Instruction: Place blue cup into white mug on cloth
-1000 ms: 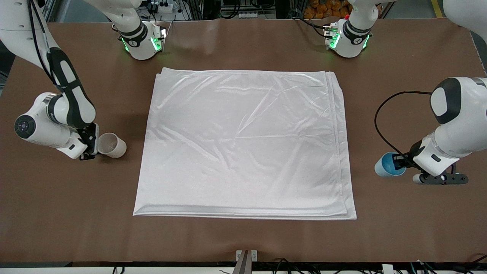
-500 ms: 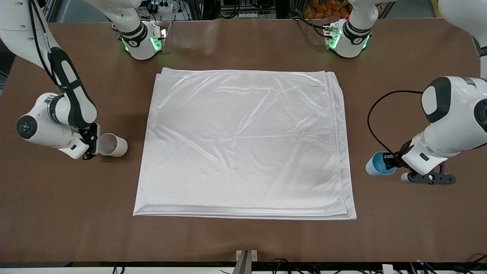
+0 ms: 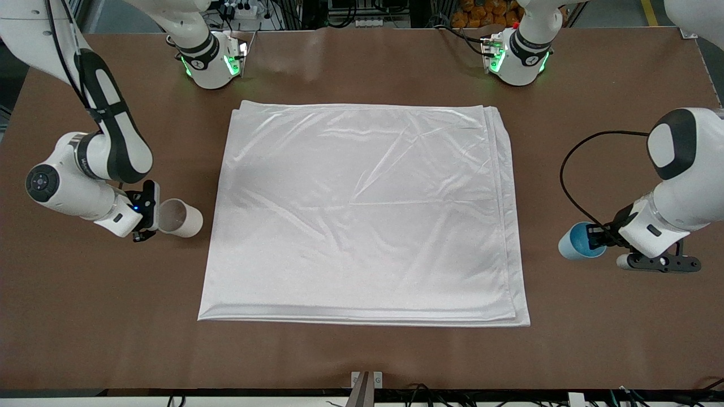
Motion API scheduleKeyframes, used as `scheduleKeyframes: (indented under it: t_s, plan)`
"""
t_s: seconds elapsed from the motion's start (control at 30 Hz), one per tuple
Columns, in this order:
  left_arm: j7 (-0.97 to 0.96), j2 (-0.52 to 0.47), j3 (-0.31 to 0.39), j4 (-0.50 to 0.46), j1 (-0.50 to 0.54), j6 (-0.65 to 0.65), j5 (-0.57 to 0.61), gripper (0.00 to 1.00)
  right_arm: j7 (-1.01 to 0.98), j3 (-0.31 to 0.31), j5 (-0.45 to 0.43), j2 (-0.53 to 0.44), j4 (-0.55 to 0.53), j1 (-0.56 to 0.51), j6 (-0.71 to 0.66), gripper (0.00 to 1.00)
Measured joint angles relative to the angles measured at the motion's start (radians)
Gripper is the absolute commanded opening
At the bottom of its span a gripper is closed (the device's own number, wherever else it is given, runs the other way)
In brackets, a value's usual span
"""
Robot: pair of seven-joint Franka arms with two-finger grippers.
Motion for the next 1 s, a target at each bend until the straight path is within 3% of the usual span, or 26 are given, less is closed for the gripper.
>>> scheduleKeyframes:
  t_s: [0.3, 1.0]
  plan:
    - [0.002, -0.008, -0.014, 0.016, 0.0, -0.036, -0.004, 0.0, 0.162, 0.086, 0.0, -0.029, -0.001, 0.045, -0.011, 0.0]
    - [0.005, -0.033, -0.09, 0.027, -0.009, -0.072, -0.03, 0.0, 0.642, 0.098, -0.002, -0.036, 0.0, 0.392, 0.025, 0.0]
